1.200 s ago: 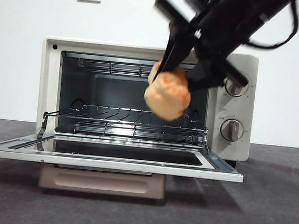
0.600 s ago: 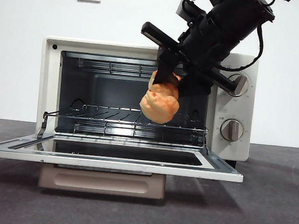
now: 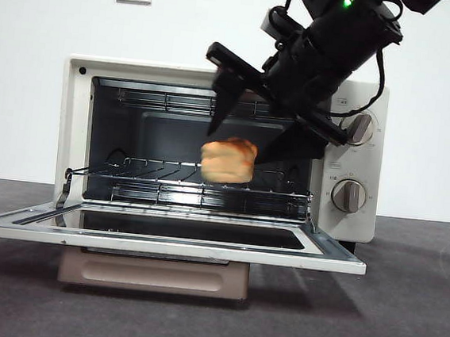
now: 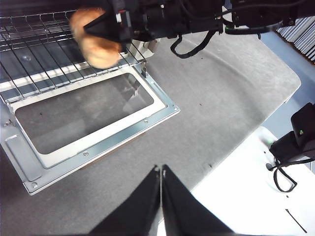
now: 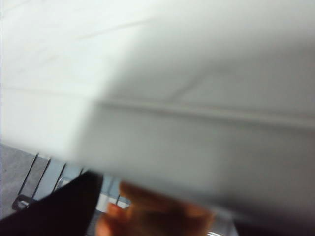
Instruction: The left arm flap open the oven, the right arm pick bread and place it into oven, the left arm flap close the oven
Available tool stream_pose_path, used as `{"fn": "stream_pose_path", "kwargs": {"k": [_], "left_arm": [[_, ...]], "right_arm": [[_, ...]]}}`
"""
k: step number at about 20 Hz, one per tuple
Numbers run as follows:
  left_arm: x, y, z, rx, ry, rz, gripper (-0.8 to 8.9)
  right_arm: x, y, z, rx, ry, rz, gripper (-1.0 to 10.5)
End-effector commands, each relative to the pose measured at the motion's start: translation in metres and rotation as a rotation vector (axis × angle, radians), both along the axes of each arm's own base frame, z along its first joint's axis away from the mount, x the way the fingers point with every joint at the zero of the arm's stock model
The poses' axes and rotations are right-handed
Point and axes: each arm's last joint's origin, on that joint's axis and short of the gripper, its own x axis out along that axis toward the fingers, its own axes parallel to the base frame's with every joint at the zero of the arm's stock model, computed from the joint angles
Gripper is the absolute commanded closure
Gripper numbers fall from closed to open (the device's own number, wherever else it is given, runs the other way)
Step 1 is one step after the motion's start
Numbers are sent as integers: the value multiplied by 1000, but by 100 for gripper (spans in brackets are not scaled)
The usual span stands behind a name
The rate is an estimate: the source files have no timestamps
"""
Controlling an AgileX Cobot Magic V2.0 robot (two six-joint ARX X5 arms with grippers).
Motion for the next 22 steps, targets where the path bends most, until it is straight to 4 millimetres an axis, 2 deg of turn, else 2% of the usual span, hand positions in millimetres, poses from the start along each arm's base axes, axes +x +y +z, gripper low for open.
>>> {"fn": "stream_pose_path", "kwargs": {"k": [1, 4, 8, 12, 15, 19, 22], "left_arm": [[-1, 0, 6, -22, -13, -8, 806], [-1, 0, 6, -21, -15, -7, 806], [1, 1, 7, -6, -48, 47, 806], [7, -5, 9, -28, -27, 93, 806], [18, -17, 14, -74, 32, 72, 806], [40, -30, 28, -41, 46, 51, 806], [70, -36, 20, -31, 128, 27, 806]], "right_arm": [[2, 4, 1, 6, -2, 6, 527], [-4, 0, 11, 3, -2, 6, 527], [-29, -13, 43, -3, -3, 27, 527], [-76, -35, 83, -36, -17, 134, 527], [-114, -62, 107, -57, -32, 260, 527], [-153, -100, 118, -130, 1, 275, 527], [-179, -121, 126, -124, -23, 276, 527]]}}
